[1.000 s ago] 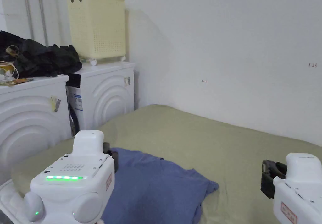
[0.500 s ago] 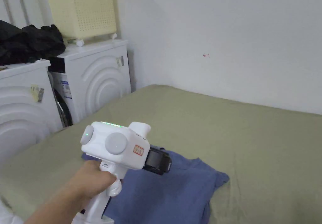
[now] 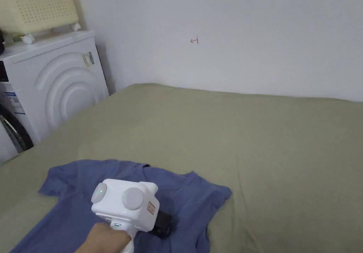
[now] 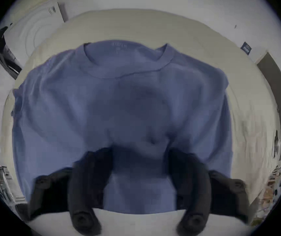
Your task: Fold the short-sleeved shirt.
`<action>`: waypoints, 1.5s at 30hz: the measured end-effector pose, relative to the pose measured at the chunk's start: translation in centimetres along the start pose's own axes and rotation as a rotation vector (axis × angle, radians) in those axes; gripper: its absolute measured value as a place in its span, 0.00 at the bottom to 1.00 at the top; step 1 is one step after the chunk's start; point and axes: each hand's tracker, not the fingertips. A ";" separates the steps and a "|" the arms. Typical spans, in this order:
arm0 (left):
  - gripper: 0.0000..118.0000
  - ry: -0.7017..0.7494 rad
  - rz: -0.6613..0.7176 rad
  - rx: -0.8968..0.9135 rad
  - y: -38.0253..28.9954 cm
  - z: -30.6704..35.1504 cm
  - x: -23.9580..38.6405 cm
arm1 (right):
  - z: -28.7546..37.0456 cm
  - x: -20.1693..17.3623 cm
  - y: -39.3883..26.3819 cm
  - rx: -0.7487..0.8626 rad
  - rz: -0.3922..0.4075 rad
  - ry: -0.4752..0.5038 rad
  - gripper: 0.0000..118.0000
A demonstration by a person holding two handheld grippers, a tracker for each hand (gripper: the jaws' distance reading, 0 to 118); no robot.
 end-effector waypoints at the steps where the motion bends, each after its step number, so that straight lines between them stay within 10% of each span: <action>1: 0.00 -0.016 -0.009 0.039 -0.1 0.6 0.0 | 0.4 0.0 0.1 0.006 -0.009 -0.002 0.00; 14: 0.00 -0.291 -0.100 0.217 4.2 10.5 8.3 | 8.4 7.0 0.7 0.076 -0.054 -0.164 0.00; 29: 0.00 -0.941 -0.651 0.196 0.0 14.0 47.0 | 24.2 15.5 -4.0 0.102 -0.187 -0.493 0.00; 35: 0.01 -0.912 -0.761 -0.015 -7.5 9.2 53.7 | 27.3 17.0 -6.5 0.064 -0.251 -0.569 0.00; 37: 0.23 -0.905 -0.747 -0.021 -9.0 7.3 53.9 | 27.7 17.5 -7.0 0.064 -0.260 -0.586 0.00; 39: 0.87 -0.847 -0.673 -0.011 -8.8 6.3 53.1 | 27.8 17.8 -7.0 0.063 -0.275 -0.591 0.00; 45: 0.91 -0.785 -0.438 0.164 -5.8 11.4 42.1 | 27.1 17.2 -5.4 0.114 -0.285 -0.534 0.00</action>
